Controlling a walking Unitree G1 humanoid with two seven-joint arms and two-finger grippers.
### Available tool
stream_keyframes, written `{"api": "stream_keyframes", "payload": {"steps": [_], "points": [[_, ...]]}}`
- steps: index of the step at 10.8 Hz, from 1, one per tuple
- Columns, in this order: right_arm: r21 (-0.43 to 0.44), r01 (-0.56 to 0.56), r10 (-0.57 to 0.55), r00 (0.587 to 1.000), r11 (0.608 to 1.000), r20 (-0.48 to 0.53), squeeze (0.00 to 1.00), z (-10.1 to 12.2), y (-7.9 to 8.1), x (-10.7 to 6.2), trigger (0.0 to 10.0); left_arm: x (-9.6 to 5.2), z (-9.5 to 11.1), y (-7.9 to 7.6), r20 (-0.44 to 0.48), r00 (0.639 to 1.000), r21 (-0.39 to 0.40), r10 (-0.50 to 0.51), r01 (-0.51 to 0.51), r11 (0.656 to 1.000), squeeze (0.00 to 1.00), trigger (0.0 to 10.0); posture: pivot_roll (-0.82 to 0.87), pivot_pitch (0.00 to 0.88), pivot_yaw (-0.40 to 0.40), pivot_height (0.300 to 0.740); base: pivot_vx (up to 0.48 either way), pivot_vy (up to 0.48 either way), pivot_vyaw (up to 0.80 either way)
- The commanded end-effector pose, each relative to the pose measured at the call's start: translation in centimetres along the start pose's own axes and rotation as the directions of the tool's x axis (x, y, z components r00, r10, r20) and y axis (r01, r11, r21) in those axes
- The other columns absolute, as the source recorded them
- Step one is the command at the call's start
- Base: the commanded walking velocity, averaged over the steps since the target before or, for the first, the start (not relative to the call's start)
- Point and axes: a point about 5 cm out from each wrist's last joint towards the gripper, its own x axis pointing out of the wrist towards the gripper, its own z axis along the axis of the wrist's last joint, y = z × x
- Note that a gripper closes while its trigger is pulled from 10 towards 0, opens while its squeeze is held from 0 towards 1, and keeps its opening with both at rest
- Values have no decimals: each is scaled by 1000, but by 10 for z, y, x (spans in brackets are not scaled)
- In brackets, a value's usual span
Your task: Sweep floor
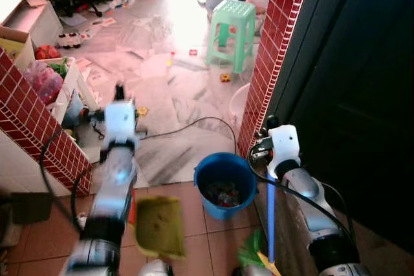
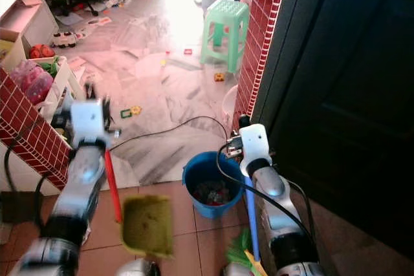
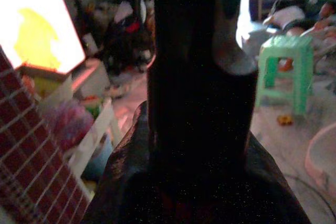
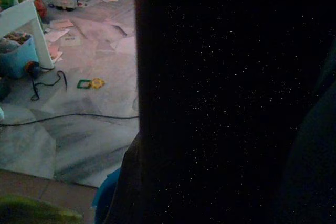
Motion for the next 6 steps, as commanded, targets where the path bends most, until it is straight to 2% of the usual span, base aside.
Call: {"api": "stream_keyframes", "payload": {"steps": [1, 2, 4, 6], "points": [[29, -1, 1, 1000, 1000, 9, 0, 4, 0, 2, 10000, -6, 8, 12, -24, 999, 19, -23, 24, 1000, 0, 10000, -87, 0, 45, 740, 0, 0, 0], [34, -2, 2, 1000, 999, 1, 0, 3, -2, 3, 10000, -14, 5, 14, -91, 996, 11, -23, 24, 1000, 0, 10000, -77, 0, 39, 740, 0, 0, 0], [31, -21, 21, 1000, 999, 0, 0, 3, 0, 5, 10000, -27, 4, 12, -199, 976, -13, -93, 92, 996, 0, 10000, -55, 0, 25, 740, 0, 0, 0], [71, -18, 15, 999, 997, 47, 0, 15, 0, 11, 10000, -40, 0, 9, -282, 951, -140, -129, 92, 986, 0, 10000, -51, 0, 19, 740, 0, 0, 0]]}}
